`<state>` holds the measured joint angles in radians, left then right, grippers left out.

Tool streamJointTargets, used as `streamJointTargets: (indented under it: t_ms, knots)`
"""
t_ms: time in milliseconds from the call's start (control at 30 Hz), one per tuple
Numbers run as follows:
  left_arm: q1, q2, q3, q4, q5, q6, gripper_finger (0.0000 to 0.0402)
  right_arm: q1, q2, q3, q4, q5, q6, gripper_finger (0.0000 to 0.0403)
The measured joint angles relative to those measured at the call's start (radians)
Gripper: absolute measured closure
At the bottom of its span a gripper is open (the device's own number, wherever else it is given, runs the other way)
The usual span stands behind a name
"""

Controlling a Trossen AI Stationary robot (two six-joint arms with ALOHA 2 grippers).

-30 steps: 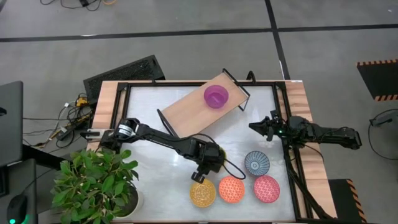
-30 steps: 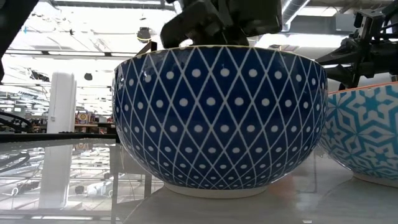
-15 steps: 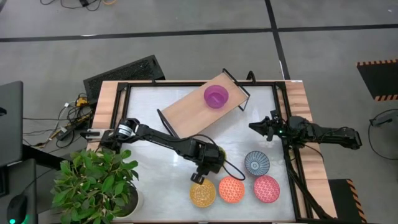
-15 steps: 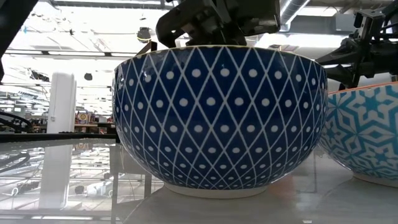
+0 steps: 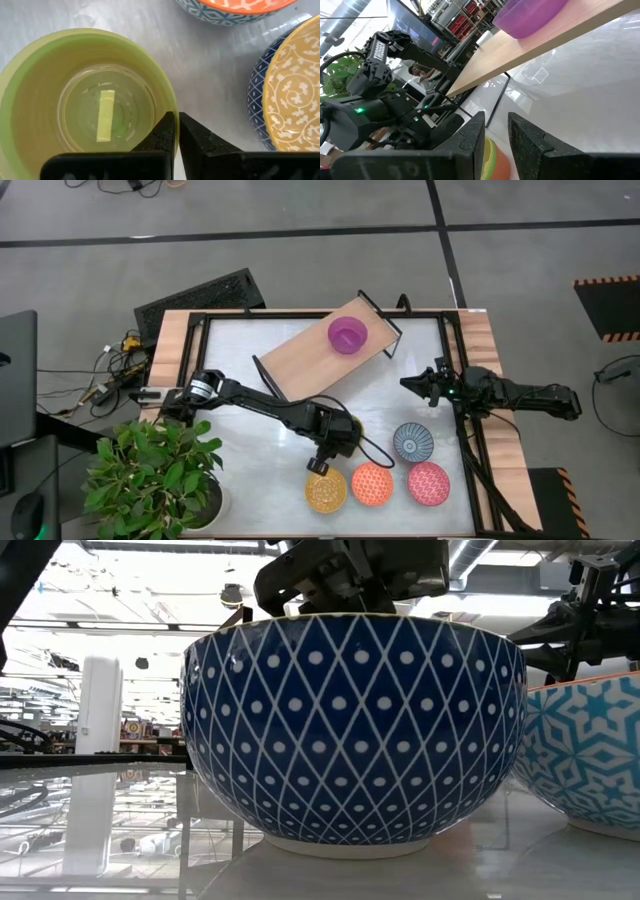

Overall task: Place and stack bowls onto a shelf
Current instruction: Stack the yellow bowl on top of the purple bowl on the shelf

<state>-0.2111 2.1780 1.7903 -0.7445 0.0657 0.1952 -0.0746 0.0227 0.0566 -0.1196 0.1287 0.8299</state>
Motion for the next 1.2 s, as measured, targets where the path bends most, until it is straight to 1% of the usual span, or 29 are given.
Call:
streamJointTargets:
  t_ms: [100,167,300,433,500,600,633,667,700,733,800,833,933,967,1067,1133,1167,1200]
  knots:
    - [0.0,0.0,0.028,-0.034,-0.003,-0.006,0.0401,0.0,0.0,0.0,0.0,0.0,0.0,0.029]
    - [0.0,0.0,0.047,-0.053,-0.024,0.001,0.0401,0.0,0.0,0.0,0.0,0.0,0.0,0.029]
    - [0.0,0.001,0.103,-0.122,-0.074,0.034,0.0401,0.0,0.0,0.0,0.0,0.0,0.0,0.029]
    - [0.002,0.0,0.158,-0.166,-0.152,0.046,0.0401,0.0,0.0,0.0,0.0,0.0,0.0,0.029]
    - [0.009,0.0,0.173,-0.166,-0.147,0.047,0.0401,0.0,0.0,0.0,0.0,0.0,-0.001,0.029]
    - [0.018,-0.001,0.173,-0.175,-0.098,0.076,0.0401,0.0,0.0,0.0,0.0,0.0,-0.001,0.029]
    - [0.021,-0.001,0.175,-0.203,-0.107,0.091,0.0401,0.0,0.0,0.0,0.0,0.0,-0.001,0.029]
    - [0.025,0.001,0.182,-0.236,-0.139,0.095,0.0401,0.0,0.0,0.0,0.0,0.0,-0.002,0.029]
    - [0.03,0.002,0.194,-0.249,-0.165,0.073,0.0401,0.0,0.0,0.0,0.0,0.0,-0.002,0.029]
    - [0.04,0.002,0.209,-0.234,-0.146,0.045,0.0401,0.0,0.0,0.0,0.0,0.0,-0.003,0.029]
    - [0.054,-0.002,0.23,-0.185,-0.053,0.028,0.0401,0.0,0.0,0.0,0.0,0.0,-0.006,0.029]
    - [0.056,-0.005,0.231,-0.184,-0.038,0.035,0.0401,0.0,0.0,0.0,0.0,0.0,-0.014,0.029]
    - [0.052,-0.001,0.226,-0.205,-0.074,0.069,0.0401,0.0,0.0,0.0,0.0,0.0,-0.019,0.029]
    - [0.05,0.003,0.225,-0.195,-0.072,0.067,0.0401,0.0,0.0,0.0,0.0,0.0,-0.019,0.029]
    - [0.054,0.0,0.227,-0.189,-0.023,0.068,0.0401,0.0,0.0,0.0,0.0,0.0,-0.02,0.029]
    - [0.059,-0.003,0.227,-0.211,-0.058,0.08,0.0401,0.0,0.0,0.0,0.0,0.0,-0.023,0.029]
    - [0.062,-0.002,0.227,-0.199,-0.058,0.068,0.0401,0.0,0.0,0.0,0.0,0.0,-0.023,0.029]
    - [0.066,0.0,0.226,-0.179,-0.024,0.055,0.0401,0.0,0.0,0.0,0.0,0.0,-0.023,0.029]
